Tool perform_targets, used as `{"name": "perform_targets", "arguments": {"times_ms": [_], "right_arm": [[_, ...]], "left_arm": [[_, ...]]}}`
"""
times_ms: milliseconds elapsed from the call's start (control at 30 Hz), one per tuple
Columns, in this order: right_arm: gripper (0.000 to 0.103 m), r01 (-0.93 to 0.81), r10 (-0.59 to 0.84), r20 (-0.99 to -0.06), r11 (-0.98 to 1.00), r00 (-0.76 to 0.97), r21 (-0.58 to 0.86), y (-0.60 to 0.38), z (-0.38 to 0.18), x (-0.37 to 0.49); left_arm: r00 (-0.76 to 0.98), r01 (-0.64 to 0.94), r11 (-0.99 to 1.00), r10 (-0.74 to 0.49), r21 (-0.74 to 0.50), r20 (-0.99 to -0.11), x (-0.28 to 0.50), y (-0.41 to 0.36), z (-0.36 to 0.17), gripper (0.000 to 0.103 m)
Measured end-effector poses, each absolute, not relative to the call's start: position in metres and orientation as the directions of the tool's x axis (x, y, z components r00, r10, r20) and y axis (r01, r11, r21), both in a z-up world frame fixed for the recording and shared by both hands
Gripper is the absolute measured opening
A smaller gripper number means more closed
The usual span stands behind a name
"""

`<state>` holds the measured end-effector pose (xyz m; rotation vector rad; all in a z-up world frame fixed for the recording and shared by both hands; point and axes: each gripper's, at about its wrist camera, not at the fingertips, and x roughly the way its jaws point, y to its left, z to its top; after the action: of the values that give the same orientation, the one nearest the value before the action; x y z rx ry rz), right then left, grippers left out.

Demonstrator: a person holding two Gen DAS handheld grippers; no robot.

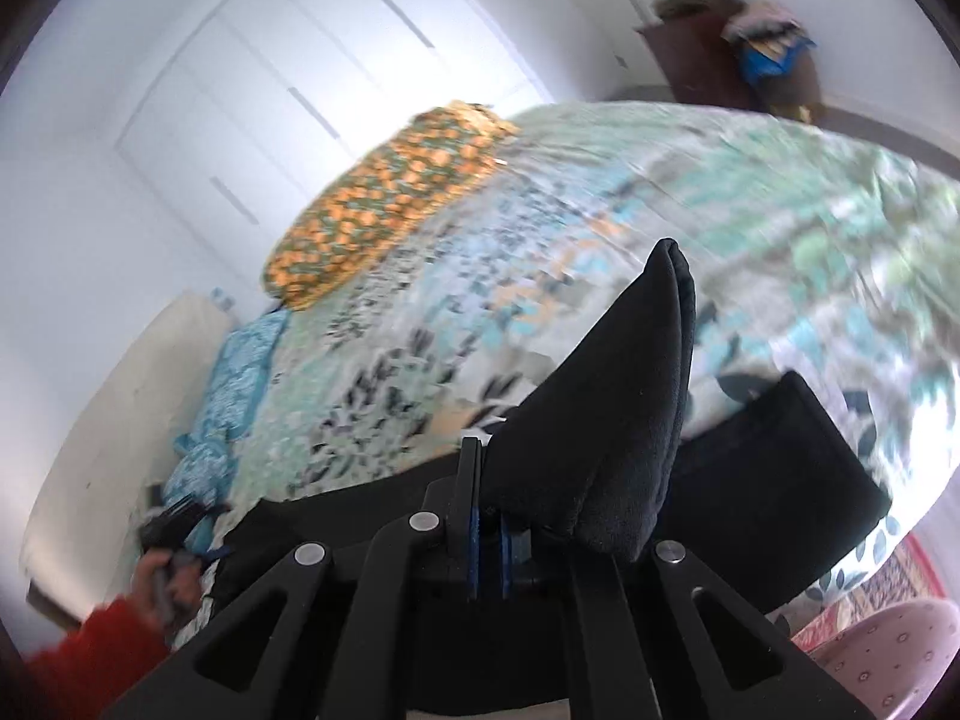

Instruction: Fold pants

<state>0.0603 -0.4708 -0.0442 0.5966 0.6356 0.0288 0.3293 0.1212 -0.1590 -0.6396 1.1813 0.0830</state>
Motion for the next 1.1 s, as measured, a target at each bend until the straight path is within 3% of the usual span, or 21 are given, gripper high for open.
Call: {"name": "perform_targets", "arguments": {"times_ms": [167, 200, 267, 333, 367, 400, 533, 667, 767, 833, 967, 1033, 1100], "right_arm": [[0.005, 0.054, 0.246, -0.512, 0.863, 0.823, 0.502, -0.456, -0.019, 0.031], [0.005, 0.033, 0.257, -0.501, 0.866, 0.826, 0.499, -0.453, -0.014, 0.027], [0.004, -0.003, 0.277, -0.480, 0.868, 0.832, 0.496, -0.451, -0.007, 0.016], [0.004, -0.024, 0.290, -0.474, 0.871, 0.831, 0.491, -0.455, -0.001, 0.004], [0.004, -0.023, 0.291, -0.481, 0.872, 0.827, 0.489, -0.457, -0.002, 0.003], [0.004, -0.007, 0.284, -0.498, 0.873, 0.819, 0.488, -0.460, -0.005, 0.003], [0.004, 0.079, 0.258, -0.535, 0.846, 0.804, 0.527, -0.490, -0.028, 0.018], [0.004, 0.101, 0.248, -0.479, 0.800, 0.842, 0.591, -0.516, -0.022, 0.041], [0.005, 0.139, 0.255, -0.564, 0.815, 0.785, 0.563, -0.523, -0.029, 0.052], [0.005, 0.209, 0.260, -0.668, 0.818, 0.697, 0.536, -0.529, -0.057, 0.057], [0.005, 0.347, 0.208, -0.869, 0.856, 0.449, 0.384, -0.535, -0.136, 0.060], [0.005, 0.377, 0.199, -0.914, 0.864, 0.354, 0.334, -0.537, -0.163, 0.060], [0.005, 0.406, 0.210, -0.913, 0.844, 0.350, 0.350, -0.545, -0.167, 0.057]], "left_arm": [[0.350, -0.451, 0.809, -0.229, -0.377, -0.908, 0.354, 0.124, -0.181, 0.101], [0.340, -0.455, 0.812, -0.222, -0.366, -0.914, 0.357, 0.123, -0.184, 0.096], [0.320, -0.467, 0.813, -0.213, -0.349, -0.923, 0.361, 0.124, -0.190, 0.078], [0.304, -0.482, 0.799, -0.232, -0.360, -0.924, 0.363, 0.127, -0.196, 0.038], [0.312, -0.487, 0.782, -0.259, -0.388, -0.914, 0.362, 0.130, -0.198, 0.026], [0.330, -0.491, 0.762, -0.285, -0.422, -0.900, 0.358, 0.133, -0.198, 0.005], [0.446, -0.460, 0.726, -0.308, -0.511, -0.840, 0.343, 0.138, -0.162, 0.005], [0.650, -0.289, 0.751, -0.301, -0.593, -0.698, 0.292, 0.144, -0.060, 0.005], [0.731, -0.211, 0.822, -0.227, -0.529, -0.643, 0.209, 0.151, -0.014, 0.006], [0.705, -0.237, 0.834, -0.206, -0.499, -0.679, 0.158, 0.150, -0.033, 0.007], [0.458, -0.375, 0.828, -0.226, -0.417, -0.860, 0.097, 0.139, -0.146, 0.007], [0.383, -0.452, 0.778, -0.273, -0.436, -0.883, 0.082, 0.138, -0.191, 0.006], [0.379, -0.463, 0.763, -0.290, -0.452, -0.879, 0.077, 0.136, -0.198, 0.006]]}}
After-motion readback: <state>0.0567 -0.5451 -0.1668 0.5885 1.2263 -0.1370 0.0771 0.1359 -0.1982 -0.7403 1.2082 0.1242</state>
